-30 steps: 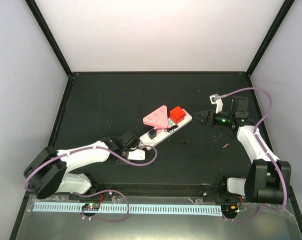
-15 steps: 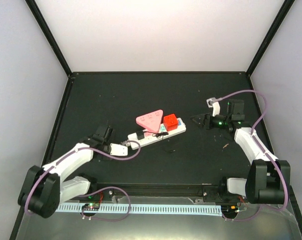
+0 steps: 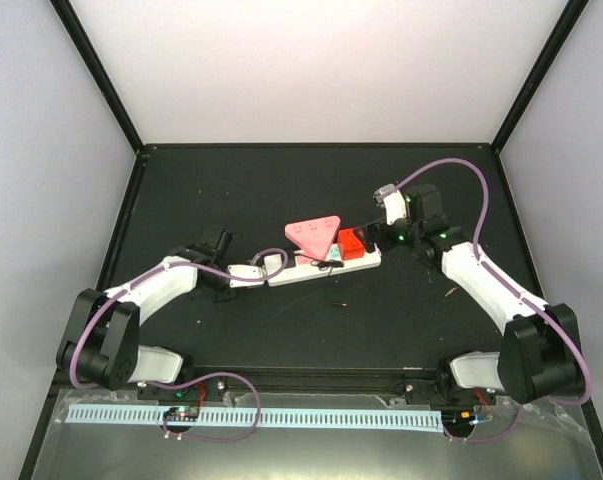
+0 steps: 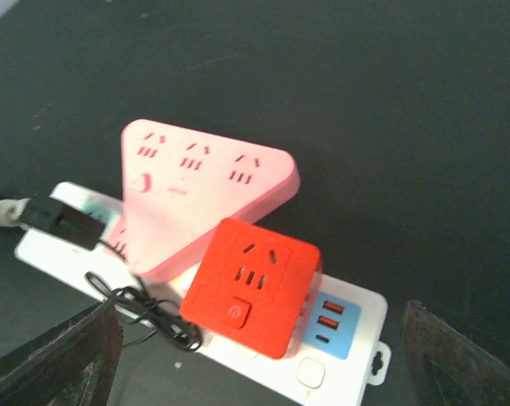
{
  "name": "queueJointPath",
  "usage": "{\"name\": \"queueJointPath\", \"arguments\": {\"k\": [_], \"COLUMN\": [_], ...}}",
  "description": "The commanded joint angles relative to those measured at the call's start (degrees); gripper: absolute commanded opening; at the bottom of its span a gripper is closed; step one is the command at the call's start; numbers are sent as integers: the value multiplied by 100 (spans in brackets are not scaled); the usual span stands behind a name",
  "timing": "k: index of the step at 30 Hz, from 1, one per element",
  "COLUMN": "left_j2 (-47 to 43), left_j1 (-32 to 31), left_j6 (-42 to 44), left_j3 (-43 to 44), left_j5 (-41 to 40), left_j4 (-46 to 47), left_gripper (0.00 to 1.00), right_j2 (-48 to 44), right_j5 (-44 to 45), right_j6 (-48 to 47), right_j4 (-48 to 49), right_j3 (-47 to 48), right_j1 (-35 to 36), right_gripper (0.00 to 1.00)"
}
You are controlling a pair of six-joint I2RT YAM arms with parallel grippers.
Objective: Pull the plug off the socket
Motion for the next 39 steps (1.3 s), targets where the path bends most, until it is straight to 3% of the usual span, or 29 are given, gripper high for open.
{"name": "queueJointPath", "arguments": {"k": [1,5,9,19,24,39], "left_j2": [-161,-445,-910,-1347,-1500,-1550], "left_j1": [-35,210,453,466,466,420], "left_j6": [-543,-393,-270,-878,-1077,-1301], "left_j3": [218,410,565,1253,1392,1387], "left_j5": [380,723,1436,1810,1836,2427], "left_j4": [-254,-1052,-1526,-1800,-1738,-1198], "left_gripper": [64,98,99,99,99,99], "right_j2": [296,254,169,893,1146,1646], "right_j5": [1079,1421,1468,1622,2140,2941], "right_j6": [201,604,569,473,636,829], "right_j4": [-265,-22,338,395,516,631], "right_j3": [234,19,-183,123,193,236], "right_j1": [251,517,752,1118,1405,1482], "right_gripper": [98,100,100,100,100,74]}}
